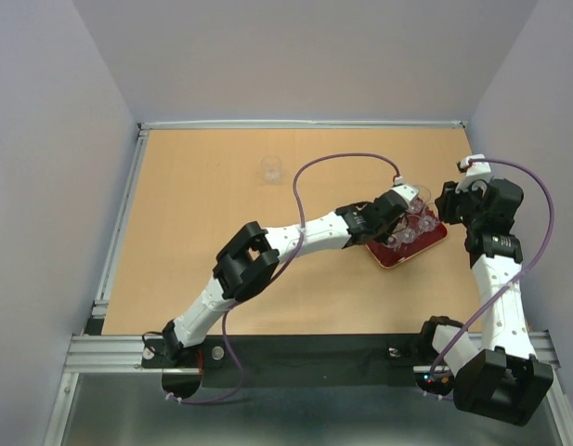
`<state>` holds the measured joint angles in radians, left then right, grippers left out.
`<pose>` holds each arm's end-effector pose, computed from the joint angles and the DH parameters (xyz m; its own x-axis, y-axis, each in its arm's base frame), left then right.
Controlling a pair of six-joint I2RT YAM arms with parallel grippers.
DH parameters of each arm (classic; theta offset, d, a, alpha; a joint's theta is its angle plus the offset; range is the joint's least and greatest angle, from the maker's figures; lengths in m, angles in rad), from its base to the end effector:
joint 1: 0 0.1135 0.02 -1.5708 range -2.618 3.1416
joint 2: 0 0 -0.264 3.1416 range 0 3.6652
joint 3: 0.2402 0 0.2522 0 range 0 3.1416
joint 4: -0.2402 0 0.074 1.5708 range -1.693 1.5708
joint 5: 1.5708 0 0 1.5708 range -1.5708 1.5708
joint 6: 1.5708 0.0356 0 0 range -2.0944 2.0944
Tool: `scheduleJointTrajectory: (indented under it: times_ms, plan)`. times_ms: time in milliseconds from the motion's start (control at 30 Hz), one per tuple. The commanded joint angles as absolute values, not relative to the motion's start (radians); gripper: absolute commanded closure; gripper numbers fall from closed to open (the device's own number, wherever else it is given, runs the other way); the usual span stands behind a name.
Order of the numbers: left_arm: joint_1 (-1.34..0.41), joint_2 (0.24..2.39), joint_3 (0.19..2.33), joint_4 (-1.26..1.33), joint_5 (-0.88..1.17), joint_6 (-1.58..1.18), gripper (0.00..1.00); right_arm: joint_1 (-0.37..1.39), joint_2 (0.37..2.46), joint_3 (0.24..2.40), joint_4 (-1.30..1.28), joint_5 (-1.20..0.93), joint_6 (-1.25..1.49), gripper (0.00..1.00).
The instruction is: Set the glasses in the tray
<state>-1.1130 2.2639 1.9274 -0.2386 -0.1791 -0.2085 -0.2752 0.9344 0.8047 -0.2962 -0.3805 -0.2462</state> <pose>0.2405 -0.4737 0.2330 -0.4042 0.3596 -0.8410 0.7492 0.6577 -0.0789 0.2069 -0.0447 0.3094 -0.3678 -0.1313 -0.9206 -0.1679 0.9831 -0.0731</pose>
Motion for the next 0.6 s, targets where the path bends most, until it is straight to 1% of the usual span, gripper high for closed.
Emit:
scheduleJointTrajectory:
  times_ms: [0, 200, 567]
  plan:
    - [-1.123, 2.261, 2.011, -0.222, -0.210, -0.189, 0.89, -0.282, 0.914, 0.787, -0.238, -0.376, -0.238, 0.63]
    - [-1.124, 2.284, 2.029, -0.224, -0.209, -0.190, 0.83, -0.285, 0.913, 0.787, -0.235, -0.376, -0.238, 0.63]
    - [-1.126, 2.306, 2.068, -0.230, -0.212, -0.184, 0.77, -0.288, 0.914, 0.785, -0.235, -0.377, -0.236, 0.63]
